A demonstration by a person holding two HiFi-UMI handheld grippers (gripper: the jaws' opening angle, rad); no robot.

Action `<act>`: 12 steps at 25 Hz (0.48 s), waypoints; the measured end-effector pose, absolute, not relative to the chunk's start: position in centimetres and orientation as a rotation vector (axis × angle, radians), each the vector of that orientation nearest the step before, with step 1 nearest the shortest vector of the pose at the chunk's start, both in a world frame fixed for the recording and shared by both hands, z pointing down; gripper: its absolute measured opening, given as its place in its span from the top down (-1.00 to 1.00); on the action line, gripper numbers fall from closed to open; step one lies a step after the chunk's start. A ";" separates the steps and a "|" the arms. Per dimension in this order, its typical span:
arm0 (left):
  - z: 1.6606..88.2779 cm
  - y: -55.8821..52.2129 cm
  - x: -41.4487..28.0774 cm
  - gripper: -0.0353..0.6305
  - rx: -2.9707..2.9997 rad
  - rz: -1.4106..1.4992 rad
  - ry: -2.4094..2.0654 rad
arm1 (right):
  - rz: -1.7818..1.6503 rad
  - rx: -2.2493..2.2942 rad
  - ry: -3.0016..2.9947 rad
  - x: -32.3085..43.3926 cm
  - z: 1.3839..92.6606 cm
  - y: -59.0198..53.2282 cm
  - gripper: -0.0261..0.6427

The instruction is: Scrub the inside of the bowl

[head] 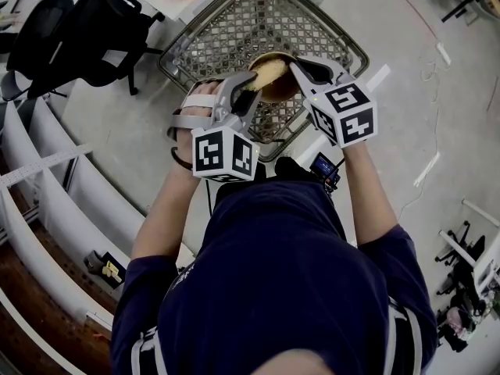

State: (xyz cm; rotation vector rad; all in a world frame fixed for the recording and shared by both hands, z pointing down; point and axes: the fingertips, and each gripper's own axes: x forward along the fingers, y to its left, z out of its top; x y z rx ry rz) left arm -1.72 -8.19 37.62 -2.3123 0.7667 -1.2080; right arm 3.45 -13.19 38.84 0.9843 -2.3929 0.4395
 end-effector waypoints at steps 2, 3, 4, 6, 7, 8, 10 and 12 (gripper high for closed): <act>37.5 -8.3 -1.8 0.65 -2.314 -1.209 0.774 | 0.442 0.987 -2.390 3.6 38.9 -13.1 0.88; 37.5 -8.3 -1.8 0.65 -2.314 -1.210 0.775 | 0.443 0.988 -2.389 3.6 38.9 -13.1 0.88; 37.5 -8.3 -1.8 0.65 -2.313 -1.213 0.775 | 0.443 0.987 -2.389 3.6 38.9 -13.0 0.88; 37.6 -8.4 -1.8 0.65 -2.312 -1.217 0.777 | 0.443 0.985 -2.389 3.5 39.0 -13.0 0.88; 37.6 -8.4 -1.8 0.65 -2.312 -1.218 0.779 | 0.442 0.983 -2.389 3.5 39.0 -13.1 0.88; 37.6 -8.4 -1.9 0.65 -2.313 -1.219 0.780 | 0.442 0.982 -2.389 3.5 39.0 -13.1 0.88; 37.6 -8.4 -1.9 0.65 -2.315 -1.219 0.782 | 0.442 0.980 -2.390 3.4 39.1 -13.1 0.88; 37.6 -8.3 -1.9 0.65 -2.317 -1.216 0.782 | 0.442 0.982 -2.389 3.5 39.1 -13.0 0.88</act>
